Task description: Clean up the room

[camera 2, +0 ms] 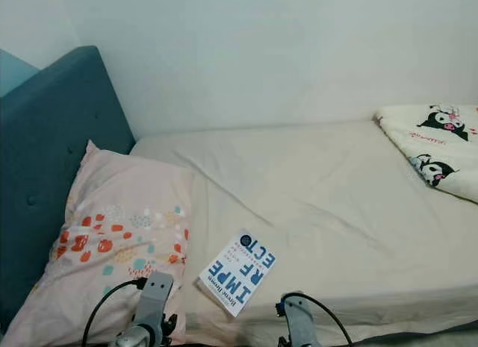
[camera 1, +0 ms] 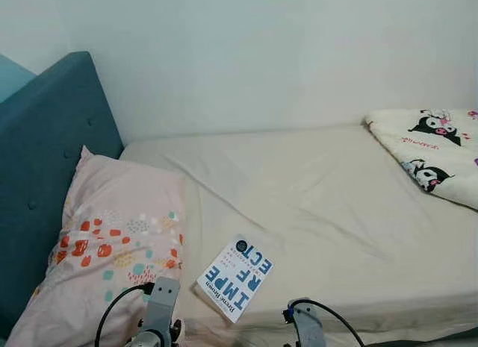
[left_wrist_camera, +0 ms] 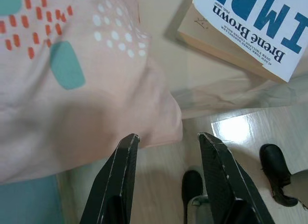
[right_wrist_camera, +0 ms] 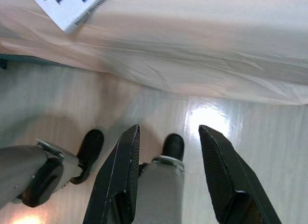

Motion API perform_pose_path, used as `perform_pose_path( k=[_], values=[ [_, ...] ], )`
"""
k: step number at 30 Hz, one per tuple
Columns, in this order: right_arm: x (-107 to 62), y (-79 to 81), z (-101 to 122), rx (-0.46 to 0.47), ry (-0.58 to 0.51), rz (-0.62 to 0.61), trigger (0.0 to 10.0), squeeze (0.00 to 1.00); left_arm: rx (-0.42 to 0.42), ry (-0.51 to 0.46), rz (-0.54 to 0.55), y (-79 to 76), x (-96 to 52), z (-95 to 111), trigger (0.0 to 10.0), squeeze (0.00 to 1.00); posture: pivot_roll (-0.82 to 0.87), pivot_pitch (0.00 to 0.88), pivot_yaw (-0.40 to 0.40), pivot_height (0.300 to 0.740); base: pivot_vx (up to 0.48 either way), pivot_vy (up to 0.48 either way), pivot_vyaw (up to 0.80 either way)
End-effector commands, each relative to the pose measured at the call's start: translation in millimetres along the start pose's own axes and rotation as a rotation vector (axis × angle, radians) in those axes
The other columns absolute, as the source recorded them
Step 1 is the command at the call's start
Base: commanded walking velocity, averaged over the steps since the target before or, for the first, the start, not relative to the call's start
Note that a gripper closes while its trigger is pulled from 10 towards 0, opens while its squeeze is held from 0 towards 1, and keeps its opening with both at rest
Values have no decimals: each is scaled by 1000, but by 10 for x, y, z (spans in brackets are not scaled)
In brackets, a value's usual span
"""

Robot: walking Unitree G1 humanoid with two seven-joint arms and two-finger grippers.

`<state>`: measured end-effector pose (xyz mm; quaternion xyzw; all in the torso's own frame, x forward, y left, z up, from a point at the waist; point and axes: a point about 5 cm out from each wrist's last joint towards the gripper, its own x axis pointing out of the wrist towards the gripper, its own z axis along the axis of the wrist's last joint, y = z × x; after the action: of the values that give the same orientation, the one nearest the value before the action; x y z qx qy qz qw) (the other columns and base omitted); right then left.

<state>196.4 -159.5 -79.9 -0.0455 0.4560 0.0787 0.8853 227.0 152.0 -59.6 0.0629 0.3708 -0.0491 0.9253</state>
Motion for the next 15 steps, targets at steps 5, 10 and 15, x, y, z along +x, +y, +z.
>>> perform_pose_path(
  k=[5, 10, 15],
  values=[
    [10, 75, 34, -5, -24, 14, 10000, 0, 37, 13, 13, 66, 1, -3, 10000, 0, 42, 0, 44, 740, 0, 0, 0],
    [10, 90, 33, -8, -29, 17, 10000, 0, 73, 16, -15, 23, 0, -13, 10000, 0, 36, 0, 52, 740, 0, 0, 0],
    [9, 92, 37, -5, -36, 18, 10000, 0, 75, 13, -9, 41, 5, 6, 10000, 0, 28, 0, 34, 740, 0, 0, 0]
  ],
)
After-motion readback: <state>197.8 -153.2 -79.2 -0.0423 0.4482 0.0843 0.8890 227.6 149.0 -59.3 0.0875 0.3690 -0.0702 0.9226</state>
